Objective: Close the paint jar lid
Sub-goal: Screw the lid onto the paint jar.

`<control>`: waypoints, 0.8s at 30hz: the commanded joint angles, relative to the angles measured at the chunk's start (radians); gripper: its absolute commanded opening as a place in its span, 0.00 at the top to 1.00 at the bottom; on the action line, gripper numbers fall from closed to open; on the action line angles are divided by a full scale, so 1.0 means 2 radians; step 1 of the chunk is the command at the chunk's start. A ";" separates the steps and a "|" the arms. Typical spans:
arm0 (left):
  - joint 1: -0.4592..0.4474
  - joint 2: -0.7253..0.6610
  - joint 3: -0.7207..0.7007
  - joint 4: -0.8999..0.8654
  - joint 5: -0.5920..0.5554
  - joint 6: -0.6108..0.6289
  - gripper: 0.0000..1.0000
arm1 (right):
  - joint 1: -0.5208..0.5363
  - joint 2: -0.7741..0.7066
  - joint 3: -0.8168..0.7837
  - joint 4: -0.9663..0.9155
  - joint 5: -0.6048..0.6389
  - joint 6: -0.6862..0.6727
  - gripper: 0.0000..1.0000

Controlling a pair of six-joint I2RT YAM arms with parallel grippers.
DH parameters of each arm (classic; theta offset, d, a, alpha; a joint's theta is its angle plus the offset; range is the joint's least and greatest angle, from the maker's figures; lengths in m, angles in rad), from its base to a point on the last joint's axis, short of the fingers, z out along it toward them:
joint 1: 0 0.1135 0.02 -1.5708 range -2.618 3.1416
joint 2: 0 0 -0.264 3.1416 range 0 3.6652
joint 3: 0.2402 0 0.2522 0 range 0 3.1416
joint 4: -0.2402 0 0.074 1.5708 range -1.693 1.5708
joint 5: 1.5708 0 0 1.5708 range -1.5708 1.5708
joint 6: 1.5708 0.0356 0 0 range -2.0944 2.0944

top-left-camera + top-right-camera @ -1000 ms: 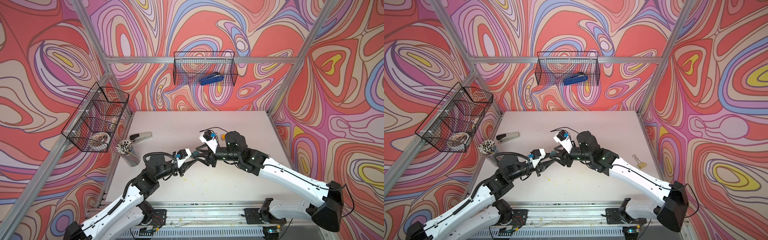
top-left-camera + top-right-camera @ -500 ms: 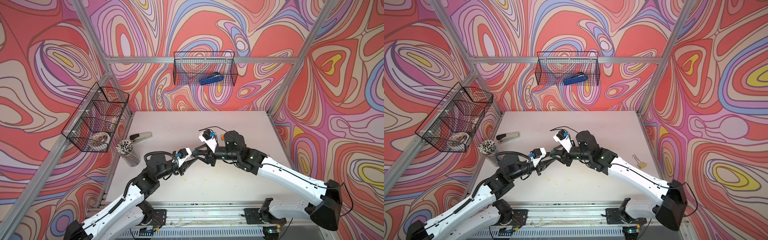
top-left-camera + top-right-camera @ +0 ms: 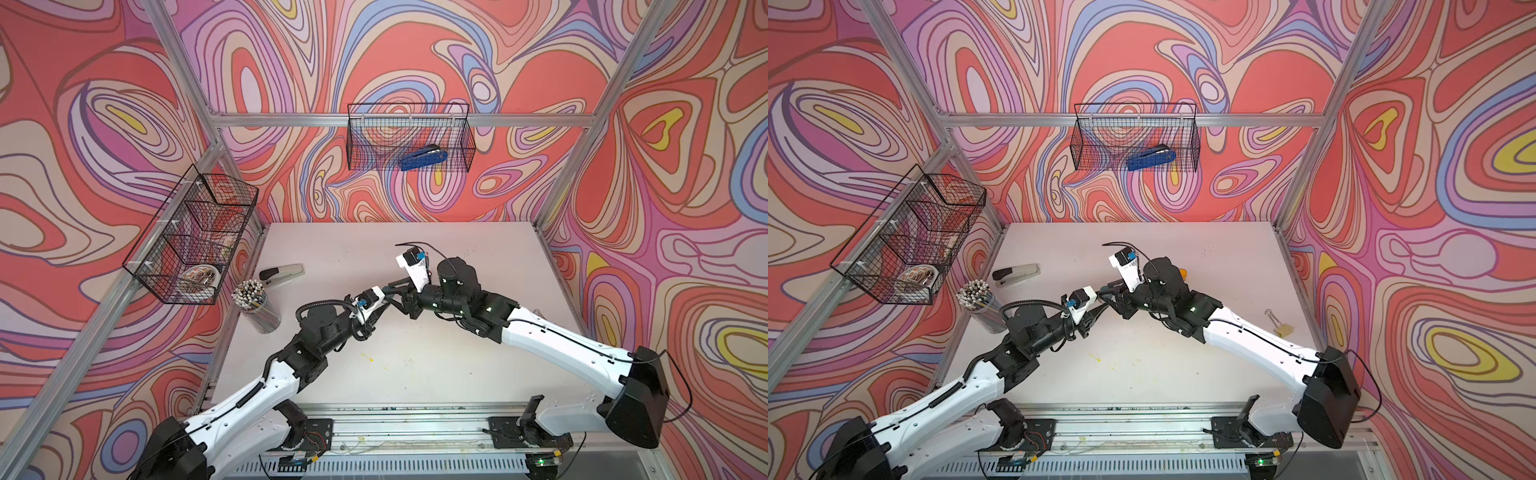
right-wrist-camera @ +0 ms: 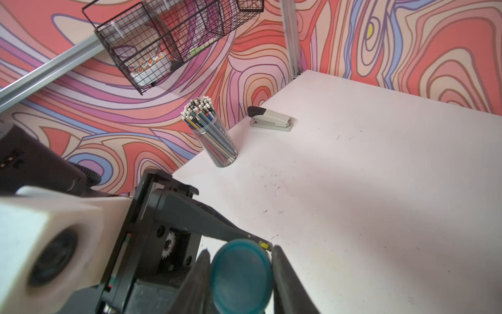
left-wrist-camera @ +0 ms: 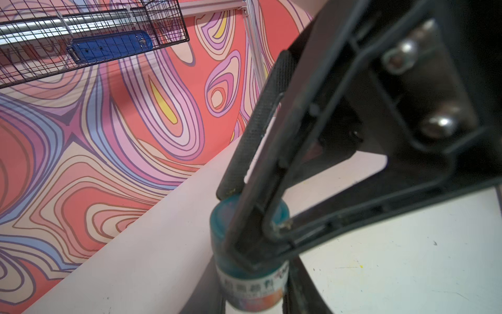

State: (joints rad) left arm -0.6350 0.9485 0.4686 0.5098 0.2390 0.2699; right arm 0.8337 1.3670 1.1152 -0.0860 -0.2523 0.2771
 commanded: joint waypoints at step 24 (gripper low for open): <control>-0.029 0.101 0.005 0.265 -0.225 0.065 0.70 | 0.030 0.068 0.041 -0.006 0.176 0.161 0.74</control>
State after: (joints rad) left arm -0.6819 1.1316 0.4541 0.8173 -0.0574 0.3370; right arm 0.8722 1.4689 1.1896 -0.0288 0.0139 0.5045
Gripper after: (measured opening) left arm 0.317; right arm 0.353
